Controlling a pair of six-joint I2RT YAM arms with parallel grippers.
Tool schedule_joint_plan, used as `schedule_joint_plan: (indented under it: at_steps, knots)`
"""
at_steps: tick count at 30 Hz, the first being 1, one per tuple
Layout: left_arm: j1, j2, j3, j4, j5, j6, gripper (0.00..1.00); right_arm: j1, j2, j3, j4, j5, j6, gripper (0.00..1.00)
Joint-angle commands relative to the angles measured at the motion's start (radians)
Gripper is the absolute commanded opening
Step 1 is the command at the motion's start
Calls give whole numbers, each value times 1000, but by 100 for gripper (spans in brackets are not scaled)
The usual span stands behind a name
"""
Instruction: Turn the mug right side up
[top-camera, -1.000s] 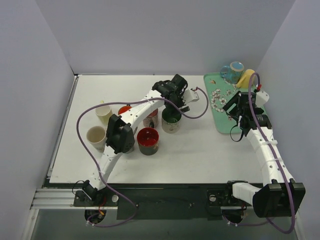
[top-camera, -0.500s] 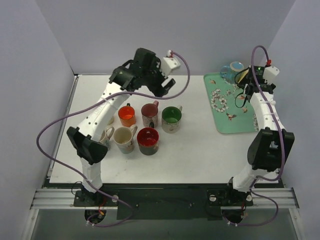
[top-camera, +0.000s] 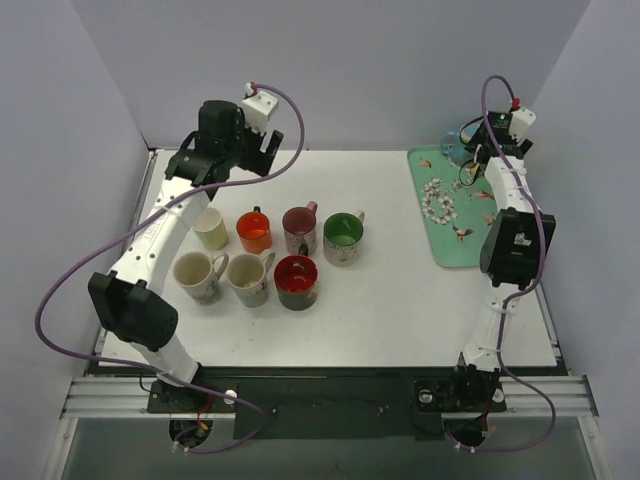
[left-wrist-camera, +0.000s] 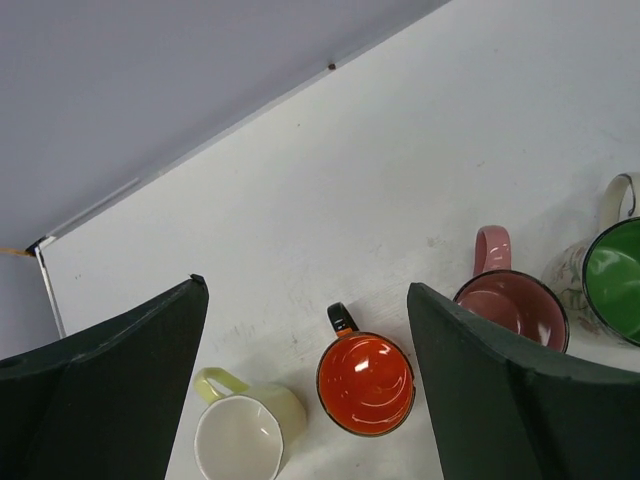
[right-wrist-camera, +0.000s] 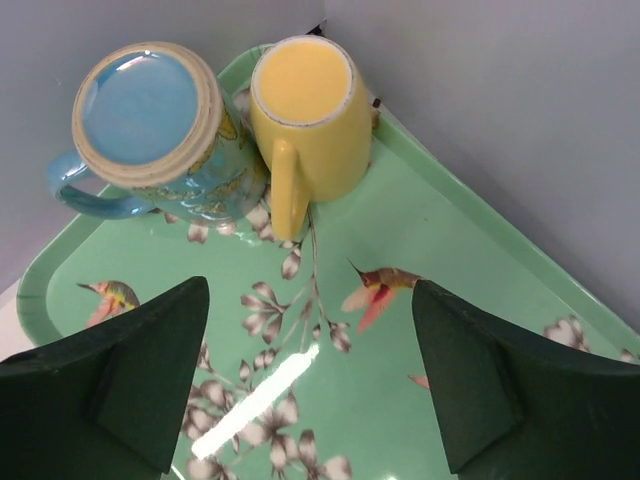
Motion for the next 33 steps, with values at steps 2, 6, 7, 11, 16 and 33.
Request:
schedule_joint_plan:
  at_steps: [2,6,7,11,16,33]
  knots:
    - [18,-142,-247,320,-39,-26,93,3,117,137,17,74,-4,70]
    - [34,-182,-341,515,-10,25,95,1,232,247,12,84,47,68]
    - [44,-161,-330,523,-20,17,95,1,267,294,6,85,76,67]
    - [64,-113,-293,559,-63,15,95,0,336,347,57,90,143,58]
    - [79,-96,-273,595,-76,31,95,0,351,327,25,185,251,48]
    - [116,-50,-223,603,-60,31,96,-71,466,451,-97,113,522,30]
